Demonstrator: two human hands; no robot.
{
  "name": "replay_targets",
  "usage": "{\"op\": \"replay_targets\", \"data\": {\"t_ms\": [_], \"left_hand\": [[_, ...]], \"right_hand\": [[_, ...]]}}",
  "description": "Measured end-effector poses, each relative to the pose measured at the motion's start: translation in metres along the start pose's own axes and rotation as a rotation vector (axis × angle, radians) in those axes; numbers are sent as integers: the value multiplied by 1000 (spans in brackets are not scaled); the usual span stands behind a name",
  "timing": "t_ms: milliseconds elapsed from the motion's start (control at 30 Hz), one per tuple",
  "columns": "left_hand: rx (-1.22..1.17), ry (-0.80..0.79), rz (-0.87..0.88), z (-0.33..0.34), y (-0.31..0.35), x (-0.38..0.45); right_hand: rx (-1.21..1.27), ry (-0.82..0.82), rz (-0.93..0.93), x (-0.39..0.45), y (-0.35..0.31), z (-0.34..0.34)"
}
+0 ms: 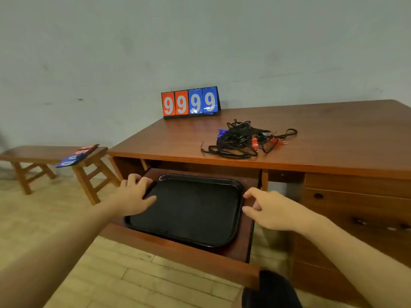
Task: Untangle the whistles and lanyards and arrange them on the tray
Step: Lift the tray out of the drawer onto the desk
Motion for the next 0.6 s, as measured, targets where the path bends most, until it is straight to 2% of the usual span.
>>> {"op": "replay_targets", "data": {"t_ms": [133, 233, 433, 533, 600], "left_hand": [[-137, -75, -94, 31, -34, 6], [-184, -98, -58, 41, -30, 11], [-126, -89, -102, 41, -37, 18], [-294, -133, -95, 46, -40, 23], [-490, -112, -75, 48, -44, 26]], "right_hand": [[-13, -105, 67, 23, -2, 28], [-18, -125, 89, 36, -1, 34], [-36, -142, 106, 44, 1, 36], [0, -147, 107, 48, 0, 36], [63, -165, 112, 50, 1, 38]]}}
Point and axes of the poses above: each hand's wrist, its own x-axis towards the middle knuckle, its own z-axis out of the palm, y = z × x, the point moved 10 cm from there along x, towards the middle knuckle, and after that the axes turned 15 degrees about -y, right-handed, at the moved point
